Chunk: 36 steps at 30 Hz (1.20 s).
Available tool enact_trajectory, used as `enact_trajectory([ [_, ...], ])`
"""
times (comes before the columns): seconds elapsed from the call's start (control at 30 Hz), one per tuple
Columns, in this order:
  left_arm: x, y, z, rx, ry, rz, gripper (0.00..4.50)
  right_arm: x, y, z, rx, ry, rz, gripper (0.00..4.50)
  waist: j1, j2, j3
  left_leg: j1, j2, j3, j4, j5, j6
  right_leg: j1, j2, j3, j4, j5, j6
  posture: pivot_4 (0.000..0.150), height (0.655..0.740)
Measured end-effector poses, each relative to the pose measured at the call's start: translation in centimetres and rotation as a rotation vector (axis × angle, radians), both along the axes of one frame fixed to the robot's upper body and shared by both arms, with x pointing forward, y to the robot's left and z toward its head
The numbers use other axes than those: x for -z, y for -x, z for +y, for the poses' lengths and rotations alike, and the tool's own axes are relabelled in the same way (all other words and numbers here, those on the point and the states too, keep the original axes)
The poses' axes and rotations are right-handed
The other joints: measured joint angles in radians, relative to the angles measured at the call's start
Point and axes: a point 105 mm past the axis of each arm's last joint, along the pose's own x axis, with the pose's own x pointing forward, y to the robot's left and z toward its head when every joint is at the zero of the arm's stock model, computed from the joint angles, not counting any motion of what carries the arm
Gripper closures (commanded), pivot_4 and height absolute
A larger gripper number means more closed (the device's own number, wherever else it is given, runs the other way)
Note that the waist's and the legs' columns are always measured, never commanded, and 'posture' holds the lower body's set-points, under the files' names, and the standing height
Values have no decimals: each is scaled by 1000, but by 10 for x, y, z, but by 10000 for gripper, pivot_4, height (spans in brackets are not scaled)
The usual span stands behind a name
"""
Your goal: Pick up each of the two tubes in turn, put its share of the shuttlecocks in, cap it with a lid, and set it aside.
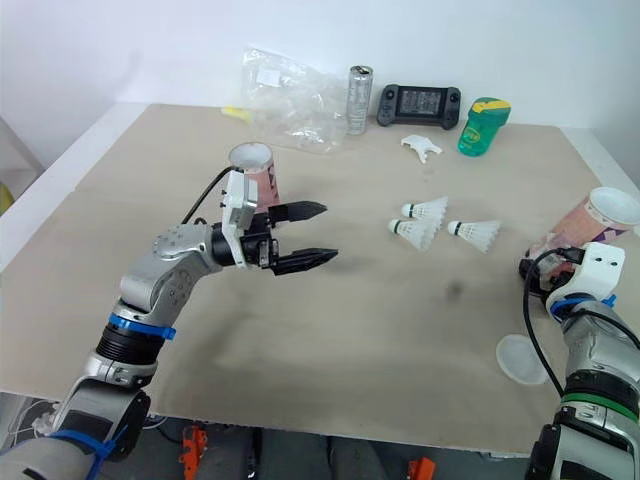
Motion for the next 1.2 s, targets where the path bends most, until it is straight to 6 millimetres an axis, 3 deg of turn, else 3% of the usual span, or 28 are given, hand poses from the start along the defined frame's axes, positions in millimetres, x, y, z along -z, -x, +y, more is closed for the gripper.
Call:
enact_trajectory([
  [0.23, 3, 0, 6, -6, -12, -14, 0, 0, 26, 6, -123, 15, 73, 678, 1, 0, 0, 0, 0, 0, 0, 0, 0, 0, 0, 0, 0, -2, 3, 1500, 7400],
  [0.37, 18, -9, 30, -124, -37, 30, 0, -10, 51, 18, -252, 24, 107, 678, 0, 3, -1, 0, 0, 0, -1, 0, 0, 0, 0, 0, 0, -4, 6, 1500, 7400],
  [0.43, 27, -17, 51, -240, -37, 75, 0, -28, 59, 44, -400, 38, 66, 678, -8, 4, -1, 2, 1, 0, -1, 0, 0, 0, 1, 1, 0, -4, 6, 1500, 7400],
  [0.6, 51, -37, 111, -600, -33, 224, 0, -86, 57, 153, -860, 150, -88, 678, -27, 1, 1, 6, 3, 0, 0, 1, 1, 3, 2, 1, 1, -1, 6, 1500, 7400],
  [0.63, 52, -38, 114, -620, -31, 230, 0, -87, 57, 159, -883, 156, -92, 678, -27, 0, 2, 6, 3, 0, 0, 1, 1, 4, 2, 1, 1, 0, 5, 1500, 7400],
  [0.67, 57, -42, 130, -722, -36, 243, 0, -90, 55, 185, -974, 174, -99, 678, -26, -4, 3, 6, 2, 0, 0, 3, 1, 4, 2, 1, 1, 0, 4, 1500, 7400],
  [0.73, 68, -48, 151, -858, -52, 258, 0, -91, 50, 212, -1054, 175, -122, 678, -25, -5, 3, 6, 2, 0, 0, 5, 0, 4, 1, 1, 0, 0, 2, 1500, 7400],
  [0.8, 75, -53, 163, -934, -70, 255, 0, -89, 46, 229, -1095, 157, -137, 678, -10, -8, 3, 3, 1, 0, -1, 6, -3, 2, 1, 1, 0, 0, 3, 1500, 7400],
  [0.97, 86, -71, 166, -975, -124, 226, 0, -77, 43, 251, -1134, 120, -132, 678, 17, -8, 3, -4, 1, 0, -1, 7, -3, -3, 0, -1, -1, 3, 8, 1500, 7400],
  [1.2, 67, -97, 141, -831, -109, 151, 0, -77, 44, 258, -1142, 118, -154, 678, 19, -8, 3, -4, 1, -1, -2, 7, -3, -4, 0, -1, -1, 2, 7, 1500, 7400],
])
